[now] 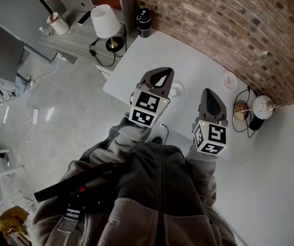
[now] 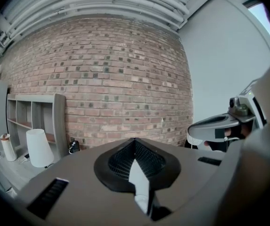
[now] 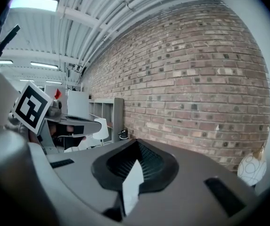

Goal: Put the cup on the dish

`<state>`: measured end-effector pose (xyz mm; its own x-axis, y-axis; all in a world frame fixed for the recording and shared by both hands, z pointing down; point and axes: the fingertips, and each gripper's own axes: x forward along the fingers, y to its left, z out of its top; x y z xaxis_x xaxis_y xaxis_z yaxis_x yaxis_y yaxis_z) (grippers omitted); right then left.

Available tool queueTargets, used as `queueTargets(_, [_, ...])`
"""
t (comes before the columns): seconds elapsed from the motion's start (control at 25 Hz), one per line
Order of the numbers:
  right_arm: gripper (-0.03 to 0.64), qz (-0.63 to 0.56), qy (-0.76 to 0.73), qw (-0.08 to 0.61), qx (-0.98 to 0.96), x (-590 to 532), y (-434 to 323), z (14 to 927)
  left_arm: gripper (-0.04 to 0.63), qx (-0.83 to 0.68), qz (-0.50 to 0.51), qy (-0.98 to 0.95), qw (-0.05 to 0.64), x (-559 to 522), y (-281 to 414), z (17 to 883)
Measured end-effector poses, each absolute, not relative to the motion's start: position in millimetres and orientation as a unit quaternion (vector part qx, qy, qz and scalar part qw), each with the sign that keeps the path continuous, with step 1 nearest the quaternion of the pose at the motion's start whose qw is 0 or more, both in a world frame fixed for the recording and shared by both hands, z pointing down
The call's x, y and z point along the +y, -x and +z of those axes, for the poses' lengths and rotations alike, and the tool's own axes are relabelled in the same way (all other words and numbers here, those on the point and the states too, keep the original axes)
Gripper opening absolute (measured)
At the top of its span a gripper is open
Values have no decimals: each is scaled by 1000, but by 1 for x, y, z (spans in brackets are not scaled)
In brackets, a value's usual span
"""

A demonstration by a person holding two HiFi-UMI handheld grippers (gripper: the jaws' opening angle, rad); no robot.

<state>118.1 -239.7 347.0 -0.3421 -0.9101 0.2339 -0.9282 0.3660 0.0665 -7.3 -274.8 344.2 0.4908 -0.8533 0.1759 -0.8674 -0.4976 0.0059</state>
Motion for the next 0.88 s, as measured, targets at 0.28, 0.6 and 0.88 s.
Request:
queueTargets(0.28, [3,20,-562,87,-822,-248,-113,308,5,-507,49,-861,12,-275,14,301])
queueTargets(0.6, [3,-14,-556,60,-829,-260,-101,269,6,-502,25,-864,-12,-281,12,267])
queueTargets(0.88, [3,-31,-562,46,-826,-263,-102,256,5,-489,33,-871,-20,-286,3,264])
